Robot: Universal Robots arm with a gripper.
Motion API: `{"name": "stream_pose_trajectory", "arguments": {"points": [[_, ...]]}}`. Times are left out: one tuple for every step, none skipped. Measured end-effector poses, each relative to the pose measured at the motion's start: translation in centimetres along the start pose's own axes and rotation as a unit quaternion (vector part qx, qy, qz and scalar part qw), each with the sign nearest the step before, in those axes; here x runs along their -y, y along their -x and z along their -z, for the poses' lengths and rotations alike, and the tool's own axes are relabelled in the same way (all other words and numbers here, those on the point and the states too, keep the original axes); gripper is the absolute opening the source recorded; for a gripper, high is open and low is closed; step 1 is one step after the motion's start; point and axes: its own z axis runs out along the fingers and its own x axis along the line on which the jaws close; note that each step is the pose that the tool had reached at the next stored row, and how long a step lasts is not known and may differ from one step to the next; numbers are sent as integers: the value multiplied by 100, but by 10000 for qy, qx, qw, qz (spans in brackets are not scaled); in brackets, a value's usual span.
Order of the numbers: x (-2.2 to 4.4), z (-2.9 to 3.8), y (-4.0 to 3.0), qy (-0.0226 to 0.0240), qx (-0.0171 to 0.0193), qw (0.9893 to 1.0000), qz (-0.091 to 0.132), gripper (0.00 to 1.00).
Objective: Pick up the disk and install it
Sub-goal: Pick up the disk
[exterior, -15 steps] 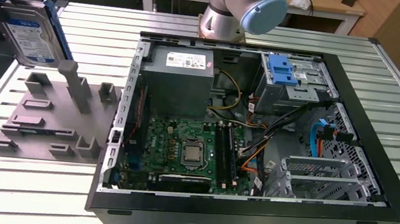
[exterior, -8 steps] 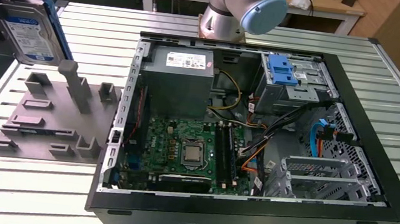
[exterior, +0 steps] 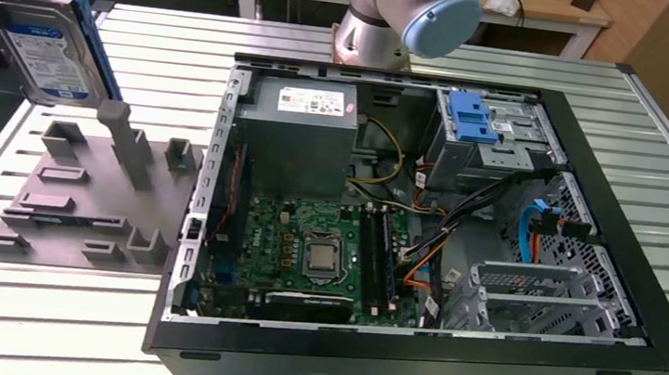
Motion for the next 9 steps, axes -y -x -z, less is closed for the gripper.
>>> {"name": "stream_pose_trajectory", "arguments": {"points": [[0, 7, 0, 0, 0, 10000, 0, 36], [0, 13, 0, 0, 0, 10000, 0, 36], [0, 19, 0, 0, 0, 10000, 0, 36], [0, 23, 0, 0, 0, 10000, 0, 36], [0, 27, 0, -1, 0, 10000, 0, 36], [0, 32, 1, 0, 0, 10000, 0, 36], [0, 36, 0, 0, 0, 10000, 0, 36], [0, 41, 1, 0, 0, 10000, 0, 36], [0, 45, 1, 0, 0, 10000, 0, 36]]}}
